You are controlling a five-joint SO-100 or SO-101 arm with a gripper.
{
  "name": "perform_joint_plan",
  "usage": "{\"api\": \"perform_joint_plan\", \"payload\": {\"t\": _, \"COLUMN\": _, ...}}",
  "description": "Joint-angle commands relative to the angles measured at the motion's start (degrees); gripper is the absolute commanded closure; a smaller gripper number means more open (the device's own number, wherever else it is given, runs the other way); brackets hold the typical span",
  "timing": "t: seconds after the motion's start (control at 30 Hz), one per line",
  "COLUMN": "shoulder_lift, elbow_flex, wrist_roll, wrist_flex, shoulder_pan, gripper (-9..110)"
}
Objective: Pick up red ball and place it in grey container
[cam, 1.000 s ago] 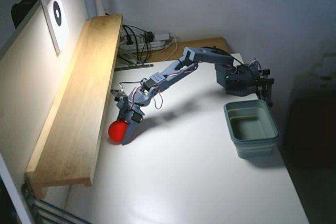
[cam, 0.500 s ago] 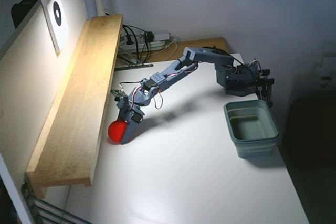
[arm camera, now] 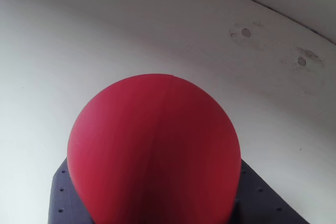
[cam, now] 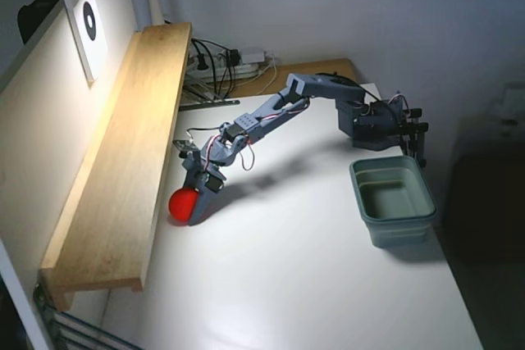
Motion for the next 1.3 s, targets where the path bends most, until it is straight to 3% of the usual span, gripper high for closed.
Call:
{"api": "perform_joint_plan", "payload": {"t": 0.0, "shoulder_lift": 1.0, "elbow_flex": -2.6, "wrist_roll": 0.2, "wrist_flex": 0.6, "shoulder_pan": 0.1, "gripper": 78}}
{"api": "perform_joint_plan", "payload": {"t": 0.1, "shoulder_lift": 1.4, "elbow_flex": -2.0, "wrist_roll": 0.2, "wrist_flex": 0.4, "shoulder_pan": 0.1, "gripper": 78}}
{"api": "perform_joint_plan", "payload": {"t": 0.7, "shoulder_lift": 22.7, "elbow_flex": 37.7, "wrist_roll": 0.2, "wrist_flex": -18.0, "shoulder_pan": 0.1, "gripper": 78}}
{"api": "perform_joint_plan", "payload": {"t": 1.27, "shoulder_lift": 36.5, "elbow_flex": 61.3, "wrist_roll": 0.2, "wrist_flex": -27.8, "shoulder_pan": 0.1, "gripper": 78}}
